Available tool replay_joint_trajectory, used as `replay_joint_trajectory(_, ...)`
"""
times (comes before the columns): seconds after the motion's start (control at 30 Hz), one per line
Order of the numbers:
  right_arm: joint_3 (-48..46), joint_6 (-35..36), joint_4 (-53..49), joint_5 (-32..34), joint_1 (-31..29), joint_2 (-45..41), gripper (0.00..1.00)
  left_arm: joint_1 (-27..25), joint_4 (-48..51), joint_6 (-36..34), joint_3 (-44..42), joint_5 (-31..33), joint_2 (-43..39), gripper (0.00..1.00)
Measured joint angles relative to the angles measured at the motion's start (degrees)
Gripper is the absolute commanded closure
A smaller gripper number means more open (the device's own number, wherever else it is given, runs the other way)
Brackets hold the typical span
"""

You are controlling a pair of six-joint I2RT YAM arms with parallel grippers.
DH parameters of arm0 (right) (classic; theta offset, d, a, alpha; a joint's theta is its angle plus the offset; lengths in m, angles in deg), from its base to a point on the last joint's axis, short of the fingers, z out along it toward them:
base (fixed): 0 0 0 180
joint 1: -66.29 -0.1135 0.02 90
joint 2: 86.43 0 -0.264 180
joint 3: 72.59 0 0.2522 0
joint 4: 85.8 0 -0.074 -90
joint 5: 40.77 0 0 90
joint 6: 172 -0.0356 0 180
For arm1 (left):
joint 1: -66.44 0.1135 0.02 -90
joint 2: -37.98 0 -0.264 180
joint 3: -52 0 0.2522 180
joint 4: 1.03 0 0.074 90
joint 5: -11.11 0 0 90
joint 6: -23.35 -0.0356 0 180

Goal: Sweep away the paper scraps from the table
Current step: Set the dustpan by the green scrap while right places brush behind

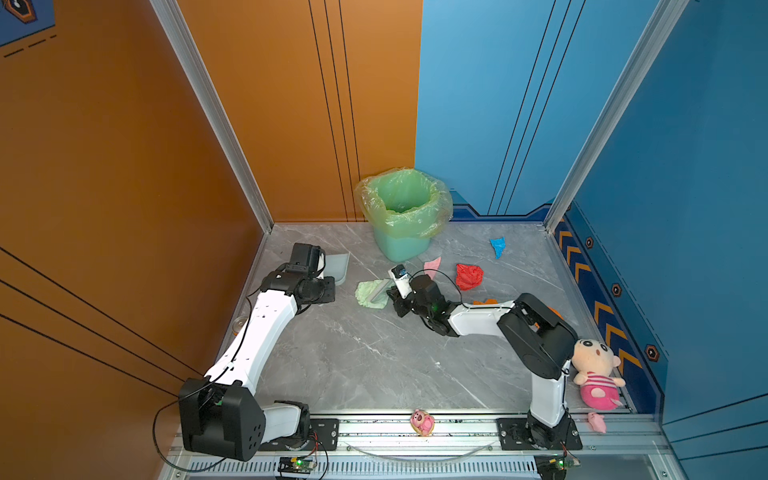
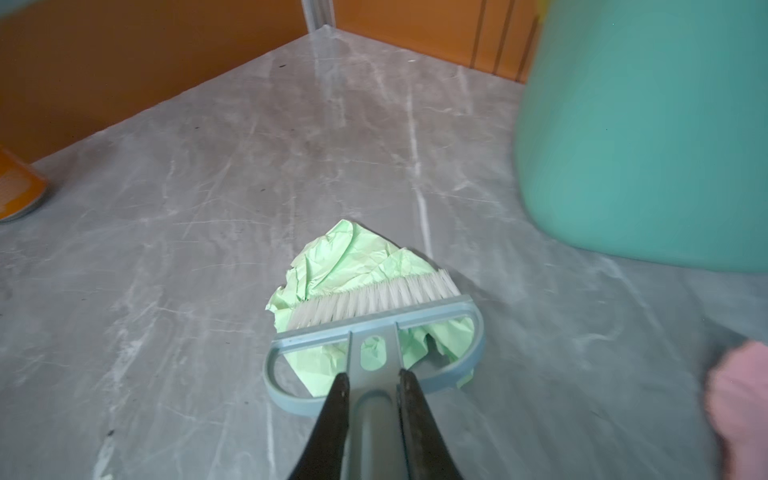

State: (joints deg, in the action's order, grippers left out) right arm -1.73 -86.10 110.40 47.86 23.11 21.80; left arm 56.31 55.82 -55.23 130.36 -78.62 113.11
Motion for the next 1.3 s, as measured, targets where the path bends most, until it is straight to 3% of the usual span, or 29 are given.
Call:
replay_joint_trajectory(0.37,-1.4,3.3,-9.6,4.9,6.8,-10.8,1.0,-9.7,0.0,-0.2,0.0,-1.9,9.3,1.0)
replay_joint_trajectory(0.63,-0.7,4.3,-12.6,6.0,8.1,-15.7,1.0,-11.1,-0.3,0.1,-1.2,-2.8,9.4,1.0)
replay_joint_trajectory(0.83,1.3,4.1,-12.9,7.4,8.1,-14.8,1.0,-11.1,-0.3,1.1,-4.4,-3.7,9.4,1.0)
replay_joint_trajectory(1.3,8.4,1.1,-12.9,10.7,7.5,-2.6,1.0,-13.7,-0.4,1.9,-9.1,-6.4,9.4,1.0)
